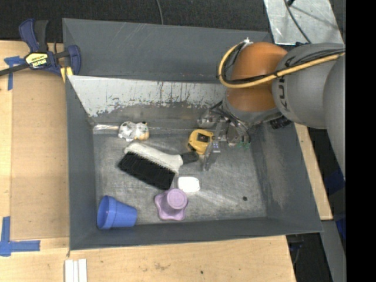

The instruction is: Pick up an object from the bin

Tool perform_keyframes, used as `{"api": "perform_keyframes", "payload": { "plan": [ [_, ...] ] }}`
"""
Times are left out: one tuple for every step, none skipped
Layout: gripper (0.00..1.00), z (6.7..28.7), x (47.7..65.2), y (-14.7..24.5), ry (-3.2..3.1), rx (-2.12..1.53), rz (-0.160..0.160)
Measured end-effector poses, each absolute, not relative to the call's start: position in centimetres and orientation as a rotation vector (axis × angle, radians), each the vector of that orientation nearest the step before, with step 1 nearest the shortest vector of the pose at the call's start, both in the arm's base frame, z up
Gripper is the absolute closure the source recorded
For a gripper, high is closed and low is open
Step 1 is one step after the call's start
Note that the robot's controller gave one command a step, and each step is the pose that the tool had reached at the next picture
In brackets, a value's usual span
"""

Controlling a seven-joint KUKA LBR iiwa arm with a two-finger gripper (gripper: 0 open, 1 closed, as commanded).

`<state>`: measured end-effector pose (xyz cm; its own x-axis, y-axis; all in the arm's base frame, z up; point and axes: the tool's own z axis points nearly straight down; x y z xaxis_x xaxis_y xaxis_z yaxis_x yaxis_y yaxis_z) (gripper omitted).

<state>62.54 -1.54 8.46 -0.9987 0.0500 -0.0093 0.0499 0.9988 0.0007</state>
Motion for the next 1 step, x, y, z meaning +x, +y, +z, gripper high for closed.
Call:
{"api": "perform_keyframes", "payload": {
  "plan": [
    [0.0,7.61,62.54,-1.7,3.135,0.155,0.003]
  ]
}}
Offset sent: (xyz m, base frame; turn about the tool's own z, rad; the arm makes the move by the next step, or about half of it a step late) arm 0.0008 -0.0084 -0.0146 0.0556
